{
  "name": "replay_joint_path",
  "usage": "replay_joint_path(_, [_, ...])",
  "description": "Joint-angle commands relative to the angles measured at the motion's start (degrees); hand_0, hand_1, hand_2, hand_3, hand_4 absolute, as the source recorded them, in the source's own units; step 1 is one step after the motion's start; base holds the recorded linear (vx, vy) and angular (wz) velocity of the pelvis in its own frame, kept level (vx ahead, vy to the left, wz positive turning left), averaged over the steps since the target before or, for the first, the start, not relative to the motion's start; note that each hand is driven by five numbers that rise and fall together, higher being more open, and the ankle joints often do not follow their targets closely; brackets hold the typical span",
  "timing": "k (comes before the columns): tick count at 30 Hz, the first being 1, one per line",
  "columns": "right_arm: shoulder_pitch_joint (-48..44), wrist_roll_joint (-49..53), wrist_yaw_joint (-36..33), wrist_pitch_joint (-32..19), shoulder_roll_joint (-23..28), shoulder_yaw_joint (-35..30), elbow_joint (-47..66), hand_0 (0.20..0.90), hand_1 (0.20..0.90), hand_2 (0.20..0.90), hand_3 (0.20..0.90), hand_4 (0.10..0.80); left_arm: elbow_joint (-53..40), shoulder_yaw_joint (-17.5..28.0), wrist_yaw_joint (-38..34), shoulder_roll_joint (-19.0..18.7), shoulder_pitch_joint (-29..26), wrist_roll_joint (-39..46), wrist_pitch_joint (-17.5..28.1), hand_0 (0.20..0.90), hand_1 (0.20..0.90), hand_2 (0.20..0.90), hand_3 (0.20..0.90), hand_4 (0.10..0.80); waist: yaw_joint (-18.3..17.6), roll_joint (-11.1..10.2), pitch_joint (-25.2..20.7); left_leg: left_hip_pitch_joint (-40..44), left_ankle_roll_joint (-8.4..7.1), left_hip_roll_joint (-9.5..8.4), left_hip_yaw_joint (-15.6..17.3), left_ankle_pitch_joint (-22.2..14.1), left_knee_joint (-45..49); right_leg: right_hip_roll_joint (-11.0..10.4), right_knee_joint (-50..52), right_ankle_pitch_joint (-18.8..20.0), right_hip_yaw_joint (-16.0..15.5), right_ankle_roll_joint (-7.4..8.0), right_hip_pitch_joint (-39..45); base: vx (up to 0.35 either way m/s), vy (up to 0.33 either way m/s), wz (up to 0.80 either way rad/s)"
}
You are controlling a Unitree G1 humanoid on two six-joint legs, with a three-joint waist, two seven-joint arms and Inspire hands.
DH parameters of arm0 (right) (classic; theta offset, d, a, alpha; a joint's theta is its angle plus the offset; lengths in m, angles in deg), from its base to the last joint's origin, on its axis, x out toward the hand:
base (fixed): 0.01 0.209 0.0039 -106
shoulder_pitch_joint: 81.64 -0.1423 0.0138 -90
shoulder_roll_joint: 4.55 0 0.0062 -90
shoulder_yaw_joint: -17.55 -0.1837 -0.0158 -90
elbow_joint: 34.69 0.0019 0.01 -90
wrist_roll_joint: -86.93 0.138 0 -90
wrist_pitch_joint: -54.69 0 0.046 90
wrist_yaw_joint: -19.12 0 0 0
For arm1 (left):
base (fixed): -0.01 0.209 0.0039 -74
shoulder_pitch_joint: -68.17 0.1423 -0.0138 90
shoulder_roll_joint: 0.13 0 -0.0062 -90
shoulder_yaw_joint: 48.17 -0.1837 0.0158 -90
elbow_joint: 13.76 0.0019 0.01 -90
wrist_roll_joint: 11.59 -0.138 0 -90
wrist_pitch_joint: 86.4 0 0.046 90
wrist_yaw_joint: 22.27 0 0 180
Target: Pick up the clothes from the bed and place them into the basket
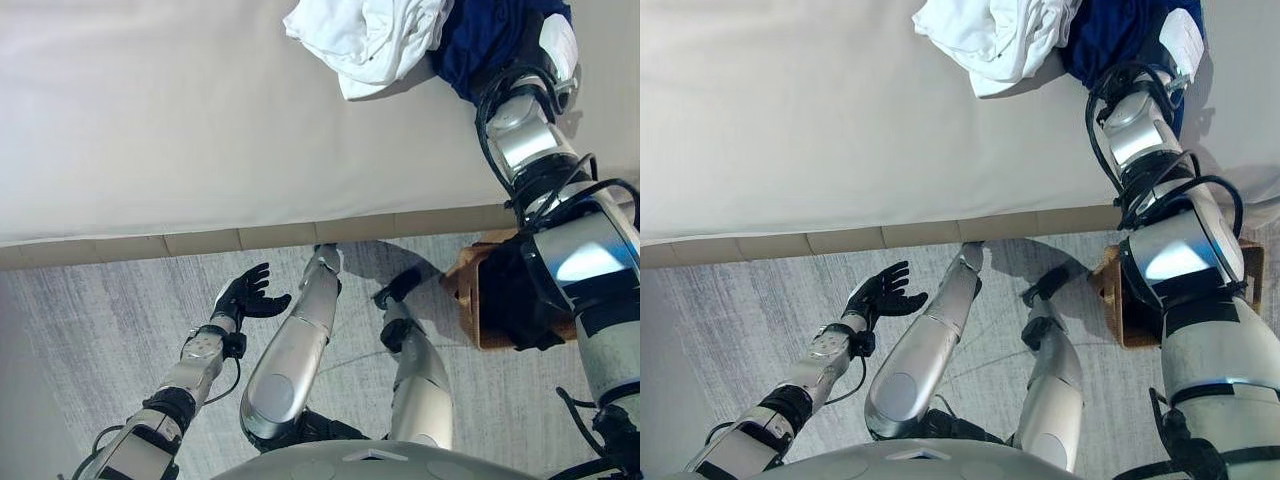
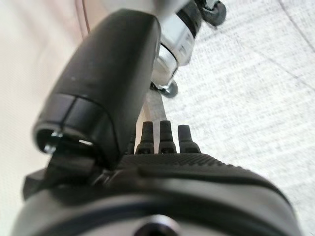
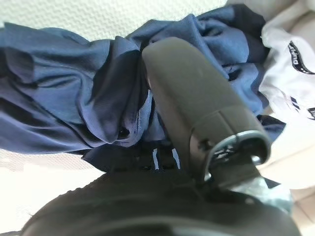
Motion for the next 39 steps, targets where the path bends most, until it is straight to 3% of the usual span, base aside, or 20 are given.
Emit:
replay_joint_path(1, [0.84, 1.52, 2.02, -0.92, 2.80, 3.47, 0.65, 0.300, 0.300, 0.300, 0.200, 0.100, 1.13, -0.16, -0.61, -3.53, 6.54, 0.68, 1.67, 0.900, 0.900, 0.900, 0.900, 0.800, 1.11, -2.20, -1.19, 0.14, 4.95, 0.06, 4.00, -7.73, 3.39, 1.10, 2.10, 0.39, -0.34, 0.67, -1.06, -0.039, -0.053, -0.03])
replay_joint_path(3, [0.28, 1.16, -3.59, -6.06, 2.80, 3.97, 2.29, 0.300, 0.300, 0.300, 0.200, 0.100, 1.88, 0.42, -1.22, -3.75, 7.15, -0.88, 1.43, 0.900, 0.900, 0.900, 0.900, 0.800, 0.41, -2.95, -1.19, 1.76, 4.99, 0.08, 4.48, -8.72, 3.64, 1.82, 0.90, 0.82, 0.72, 0.79, 0.50, -0.050, -0.052, -0.11])
replay_joint_path(6, [0.30, -3.33, -9.57, -9.03, 3.46, 4.02, 7.14, 0.300, 0.300, 0.300, 0.200, 0.100, 3.87, 1.47, -1.89, -4.24, 6.98, -3.28, 0.91, 0.900, 0.900, 0.900, 0.900, 0.800, -0.60, -4.29, -1.19, 4.60, 5.11, 0.25, 5.34, -10.30, 4.18, 2.69, -0.93, 1.64, 2.13, 0.92, 3.40, -0.057, -0.082, -0.31])
replay_joint_path(11, [1.22, -4.12, -12.96, -8.13, 6.82, 3.15, 16.63, 0.300, 0.300, 0.300, 0.200, 0.100, 6.52, 2.68, -3.65, -5.29, 5.62, -6.17, -1.62, 0.900, 0.900, 0.900, 0.900, 0.800, -2.48, -6.57, -1.19, 11.52, 5.48, 1.09, 7.67, -13.06, 4.55, 3.15, -3.36, 2.61, 4.72, 1.05, 9.53, -0.040, -0.105, -0.41])
replay_joint_path(12, [1.29, -3.39, -12.86, -7.73, 7.83, 2.59, 18.09, 0.300, 0.300, 0.300, 0.200, 0.100, 7.23, 2.78, -3.81, -5.52, 4.74, -7.52, -2.37, 0.900, 0.900, 0.900, 0.900, 0.800, -3.26, -7.39, -1.19, 12.05, 5.66, 0.64, 8.41, -11.52, 4.16, 2.48, -4.41, 3.98, 4.56, 0.59, 10.18, -0.088, -0.112, -0.28])
replay_joint_path(14, [2.45, -1.72, -12.26, -7.18, 10.22, 0.72, 21.88, 0.300, 0.300, 0.300, 0.200, 0.100, 9.85, 2.74, -3.90, -6.08, 3.49, -11.70, -3.78, 0.900, 0.900, 0.900, 0.900, 0.800, -4.61, -8.06, -1.19, 19.29, 5.64, 1.49, 10.21, -12.95, 3.21, 2.70, -5.85, 3.31, 6.87, 0.66, 16.36, 0.006, -0.146, -0.21])
replay_joint_path(16, [3.80, -1.46, -11.14, -7.01, 11.51, -0.97, 24.23, 0.300, 0.300, 0.300, 0.200, 0.100, 10.70, 2.11, -4.17, -5.76, 2.58, -12.94, -5.21, 0.900, 0.900, 0.900, 0.900, 0.800, -5.90, -7.87, -1.95, 23.93, 5.54, 2.13, 11.47, -13.17, 1.74, 2.80, -6.90, 2.87, 8.09, 0.65, 20.13, 0.078, -0.082, -0.34])
replay_joint_path(25, [13.64, -0.87, -7.82, -10.41, 16.68, -10.33, 34.22, 0.300, 0.300, 0.300, 0.200, 0.100, 12.66, 0.04, -2.43, -1.02, 2.20, -16.72, -7.80, 0.900, 0.900, 0.900, 0.900, 0.800, -13.34, -4.96, -14.99, 39.68, 4.83, 3.68, 15.29, -10.10, -11.88, 5.09, -11.93, 0.99, 12.29, -0.77, 30.43, 0.114, -0.034, -0.38])
replay_joint_path(32, [22.43, -1.02, -5.71, -10.75, 21.46, -18.31, 43.10, 0.300, 0.300, 0.300, 0.200, 0.100, 15.72, -0.63, 0.38, 1.27, 3.23, -20.56, -8.72, 0.900, 0.900, 0.900, 0.900, 0.800, -17.30, -3.07, -20.55, 45.03, 3.73, 5.15, 16.87, -7.78, -17.65, 7.37, -12.15, -1.44, 14.64, -2.18, 34.03, 0.091, -0.098, -0.23])
replay_joint_path(39, [28.46, -0.74, -0.67, -9.91, 22.66, -22.30, 44.10, 0.300, 0.300, 0.300, 0.200, 0.100, 19.46, 0.31, 1.88, 2.41, 4.73, -22.47, -9.23, 0.900, 0.900, 0.900, 0.900, 0.800, -20.47, -2.79, -23.27, 47.35, 2.91, 5.87, 19.80, -8.60, -17.52, 8.09, -14.53, -1.21, 16.63, -2.88, 35.76, 0.051, -0.099, -0.24])
